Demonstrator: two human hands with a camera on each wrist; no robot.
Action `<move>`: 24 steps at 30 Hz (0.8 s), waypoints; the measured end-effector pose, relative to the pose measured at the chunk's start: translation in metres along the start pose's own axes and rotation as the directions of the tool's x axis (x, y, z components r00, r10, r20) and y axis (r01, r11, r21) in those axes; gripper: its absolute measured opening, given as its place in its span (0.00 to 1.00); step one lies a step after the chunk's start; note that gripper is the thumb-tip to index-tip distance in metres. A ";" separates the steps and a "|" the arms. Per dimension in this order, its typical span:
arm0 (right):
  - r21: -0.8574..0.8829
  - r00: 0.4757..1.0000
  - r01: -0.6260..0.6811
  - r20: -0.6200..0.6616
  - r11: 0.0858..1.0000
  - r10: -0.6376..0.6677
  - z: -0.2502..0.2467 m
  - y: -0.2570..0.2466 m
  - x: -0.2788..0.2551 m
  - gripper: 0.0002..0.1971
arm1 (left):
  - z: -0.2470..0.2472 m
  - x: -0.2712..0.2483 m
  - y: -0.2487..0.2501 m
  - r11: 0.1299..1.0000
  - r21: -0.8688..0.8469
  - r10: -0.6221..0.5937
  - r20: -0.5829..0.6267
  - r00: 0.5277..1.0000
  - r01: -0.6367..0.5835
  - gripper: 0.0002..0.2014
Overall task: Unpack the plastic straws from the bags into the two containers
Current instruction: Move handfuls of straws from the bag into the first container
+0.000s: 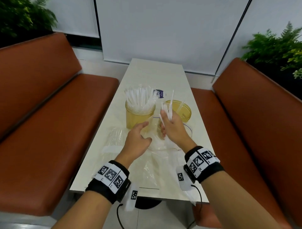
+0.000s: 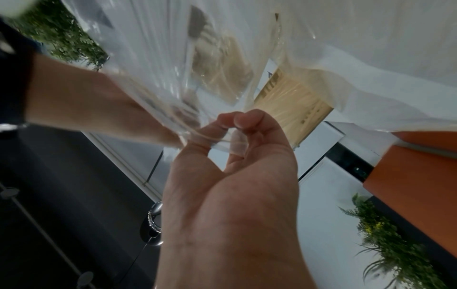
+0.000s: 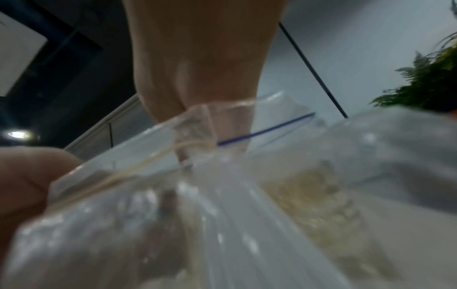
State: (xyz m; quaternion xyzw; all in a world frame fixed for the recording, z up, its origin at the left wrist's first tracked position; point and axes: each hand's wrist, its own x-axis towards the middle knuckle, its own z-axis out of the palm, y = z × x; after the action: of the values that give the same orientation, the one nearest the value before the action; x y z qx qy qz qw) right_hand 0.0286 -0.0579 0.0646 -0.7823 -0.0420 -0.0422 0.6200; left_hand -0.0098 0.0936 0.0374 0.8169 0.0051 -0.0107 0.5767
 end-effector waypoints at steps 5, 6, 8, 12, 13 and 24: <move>0.177 0.984 0.118 -0.155 0.977 -0.090 0.014 -0.053 0.019 0.20 | -0.002 0.000 -0.006 0.999 -0.032 -0.044 0.013 0.999 0.044 0.32; 0.176 0.978 0.153 -0.169 0.972 -0.123 0.016 -0.067 0.025 0.21 | -0.003 -0.001 -0.007 0.998 -0.032 -0.048 0.018 0.999 0.049 0.32; 0.111 0.957 0.222 -0.215 0.969 -0.194 0.021 -0.097 0.042 0.23 | -0.006 -0.004 -0.009 0.998 -0.034 -0.052 0.027 0.998 0.052 0.32; 0.191 0.920 0.345 -0.264 0.919 -0.290 0.030 -0.157 0.077 0.16 | -0.010 -0.006 -0.015 0.996 -0.045 -0.079 0.030 0.996 0.080 0.33; 0.236 0.909 0.379 -0.275 0.895 -0.312 0.032 -0.170 0.085 0.14 | -0.011 -0.007 -0.016 0.996 -0.041 -0.080 0.034 0.996 0.082 0.33; 0.044 0.905 0.347 -0.280 0.937 -0.322 0.077 -0.100 0.158 0.13 | -0.024 -0.015 -0.040 0.996 -0.064 -0.063 0.090 0.994 0.069 0.35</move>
State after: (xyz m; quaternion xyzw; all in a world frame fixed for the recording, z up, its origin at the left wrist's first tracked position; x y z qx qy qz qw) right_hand 0.1748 0.0418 0.1620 -0.7209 -0.0933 -0.2514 0.6391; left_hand -0.0250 0.1297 0.0076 0.7953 0.0070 -0.0655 0.6027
